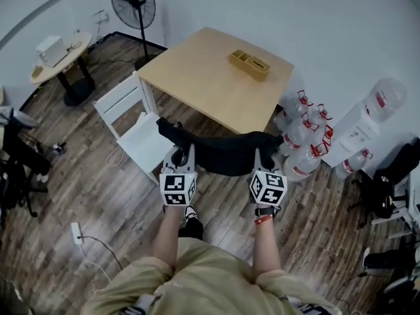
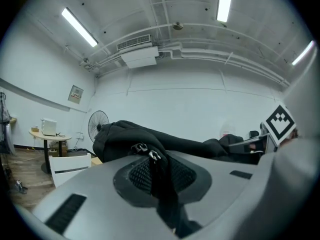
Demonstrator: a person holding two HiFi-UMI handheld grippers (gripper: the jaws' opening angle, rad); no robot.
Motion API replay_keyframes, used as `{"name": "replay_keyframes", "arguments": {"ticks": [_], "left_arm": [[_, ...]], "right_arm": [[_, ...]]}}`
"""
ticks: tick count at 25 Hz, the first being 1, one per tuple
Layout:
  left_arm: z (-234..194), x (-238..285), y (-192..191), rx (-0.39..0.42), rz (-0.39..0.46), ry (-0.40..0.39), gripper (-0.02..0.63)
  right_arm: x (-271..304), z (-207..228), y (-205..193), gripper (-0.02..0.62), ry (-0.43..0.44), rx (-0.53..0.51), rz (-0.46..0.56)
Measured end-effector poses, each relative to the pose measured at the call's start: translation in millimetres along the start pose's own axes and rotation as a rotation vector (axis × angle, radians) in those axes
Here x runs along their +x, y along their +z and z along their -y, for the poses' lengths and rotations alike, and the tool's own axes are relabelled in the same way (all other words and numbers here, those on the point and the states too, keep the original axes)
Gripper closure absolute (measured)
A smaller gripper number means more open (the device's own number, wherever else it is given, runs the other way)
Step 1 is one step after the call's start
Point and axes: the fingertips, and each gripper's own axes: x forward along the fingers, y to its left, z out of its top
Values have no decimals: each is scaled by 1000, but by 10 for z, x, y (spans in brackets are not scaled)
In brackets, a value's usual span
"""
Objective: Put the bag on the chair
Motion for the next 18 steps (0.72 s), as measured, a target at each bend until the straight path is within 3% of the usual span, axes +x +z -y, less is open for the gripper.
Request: {"name": "replay_keyframes", "arguments": {"ticks": [4, 13, 18], "left_arm": [[-666, 281, 85, 23, -2, 73, 549], [-2011, 696, 155, -33, -2, 249, 549], [-2523, 542, 122, -59, -8, 359, 549]], "right_arm": [[748, -409, 117, 560, 57, 5, -32], [2177, -1357, 318, 560, 212, -24, -91], [2643, -1933, 363, 560, 316, -47, -118]]}}
